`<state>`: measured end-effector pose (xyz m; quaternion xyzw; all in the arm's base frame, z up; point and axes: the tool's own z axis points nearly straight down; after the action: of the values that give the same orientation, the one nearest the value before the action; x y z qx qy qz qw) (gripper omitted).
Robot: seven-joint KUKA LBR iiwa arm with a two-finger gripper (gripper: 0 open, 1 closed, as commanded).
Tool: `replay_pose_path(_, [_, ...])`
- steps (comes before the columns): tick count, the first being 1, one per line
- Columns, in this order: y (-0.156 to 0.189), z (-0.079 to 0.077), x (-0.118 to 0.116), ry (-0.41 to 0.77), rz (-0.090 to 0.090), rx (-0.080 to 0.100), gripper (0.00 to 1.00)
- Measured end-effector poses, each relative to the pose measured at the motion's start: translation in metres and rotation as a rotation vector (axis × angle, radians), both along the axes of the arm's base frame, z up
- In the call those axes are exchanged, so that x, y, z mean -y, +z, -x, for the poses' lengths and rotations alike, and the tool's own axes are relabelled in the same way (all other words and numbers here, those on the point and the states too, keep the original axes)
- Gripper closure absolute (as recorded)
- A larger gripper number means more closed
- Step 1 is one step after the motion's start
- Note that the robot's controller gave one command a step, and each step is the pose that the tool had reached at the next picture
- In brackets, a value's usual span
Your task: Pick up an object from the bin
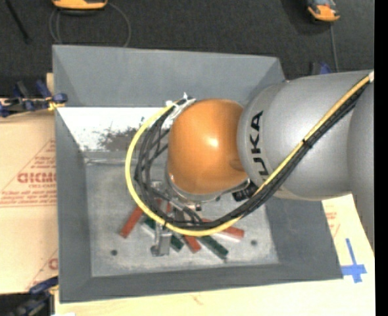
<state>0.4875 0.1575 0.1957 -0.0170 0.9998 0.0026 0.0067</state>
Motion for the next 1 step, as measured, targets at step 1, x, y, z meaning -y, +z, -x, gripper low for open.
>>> replay_pose_path(1, [-0.0997, -0.0277, 0.0808, -0.079, 0.003, -0.006, 0.0])
